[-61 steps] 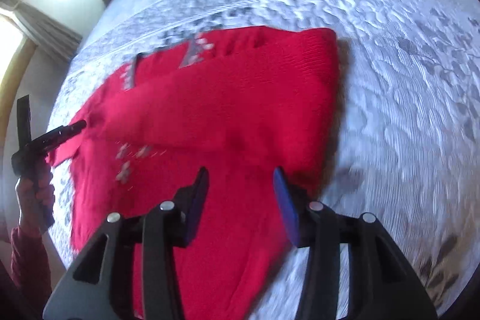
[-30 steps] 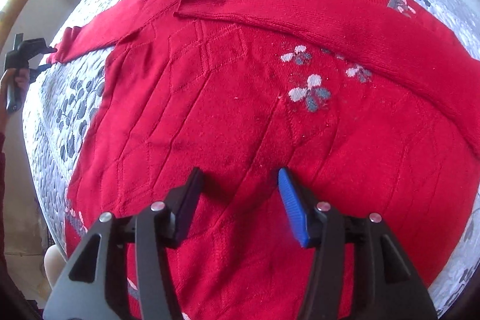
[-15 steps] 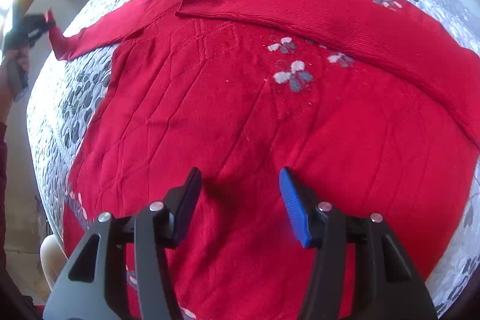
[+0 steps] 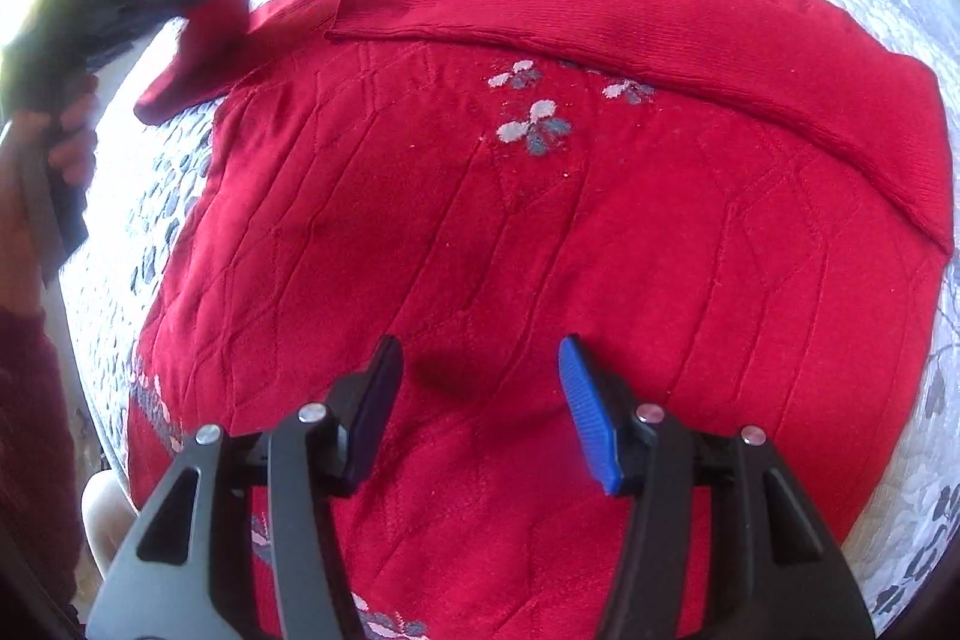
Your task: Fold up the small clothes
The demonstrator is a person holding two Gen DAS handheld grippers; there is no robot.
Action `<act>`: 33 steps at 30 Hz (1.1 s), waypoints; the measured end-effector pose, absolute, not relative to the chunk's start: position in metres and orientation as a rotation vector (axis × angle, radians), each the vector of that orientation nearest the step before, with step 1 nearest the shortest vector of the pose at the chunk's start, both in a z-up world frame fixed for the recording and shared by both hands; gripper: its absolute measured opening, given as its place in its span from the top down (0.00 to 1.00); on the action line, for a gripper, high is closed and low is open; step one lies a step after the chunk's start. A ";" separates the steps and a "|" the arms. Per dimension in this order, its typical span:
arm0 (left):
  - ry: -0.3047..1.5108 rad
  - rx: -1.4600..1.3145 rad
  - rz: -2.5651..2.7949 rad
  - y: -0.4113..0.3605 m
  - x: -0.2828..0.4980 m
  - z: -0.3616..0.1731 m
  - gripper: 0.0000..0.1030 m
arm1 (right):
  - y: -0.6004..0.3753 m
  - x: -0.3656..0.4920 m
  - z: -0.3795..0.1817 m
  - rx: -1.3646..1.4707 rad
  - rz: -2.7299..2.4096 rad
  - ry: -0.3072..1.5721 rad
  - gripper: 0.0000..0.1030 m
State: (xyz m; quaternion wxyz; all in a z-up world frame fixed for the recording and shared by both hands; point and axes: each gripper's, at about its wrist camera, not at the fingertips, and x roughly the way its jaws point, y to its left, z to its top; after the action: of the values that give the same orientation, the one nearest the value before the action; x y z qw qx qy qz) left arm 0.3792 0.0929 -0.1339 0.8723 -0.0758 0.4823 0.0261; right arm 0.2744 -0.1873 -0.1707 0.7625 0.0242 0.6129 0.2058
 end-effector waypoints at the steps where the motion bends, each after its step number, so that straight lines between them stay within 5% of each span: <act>1: 1.040 -0.170 0.039 0.090 0.379 -0.141 0.77 | -0.187 0.274 -0.170 0.048 0.447 1.333 0.45; 3: 1.066 -0.231 0.014 0.100 0.370 -0.148 0.57 | -0.187 0.275 -0.170 0.038 0.444 1.334 0.44; 6: 1.018 -0.305 0.042 0.132 0.345 -0.130 0.48 | -0.182 0.281 -0.170 0.015 0.434 1.335 0.44; 14: 1.042 -0.317 0.241 0.196 0.347 -0.122 0.48 | -0.136 0.330 -0.152 0.087 0.505 1.332 0.44; 33: 1.134 -0.343 0.285 0.216 0.359 -0.151 0.48 | -0.041 0.433 -0.180 0.236 0.553 1.432 0.51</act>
State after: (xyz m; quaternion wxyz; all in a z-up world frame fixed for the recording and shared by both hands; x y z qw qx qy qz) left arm 0.3592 0.2158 -0.1507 0.8200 -0.1609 0.5327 0.1340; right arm 0.4328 -0.0408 -0.1802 0.7134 0.1064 0.6461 0.2496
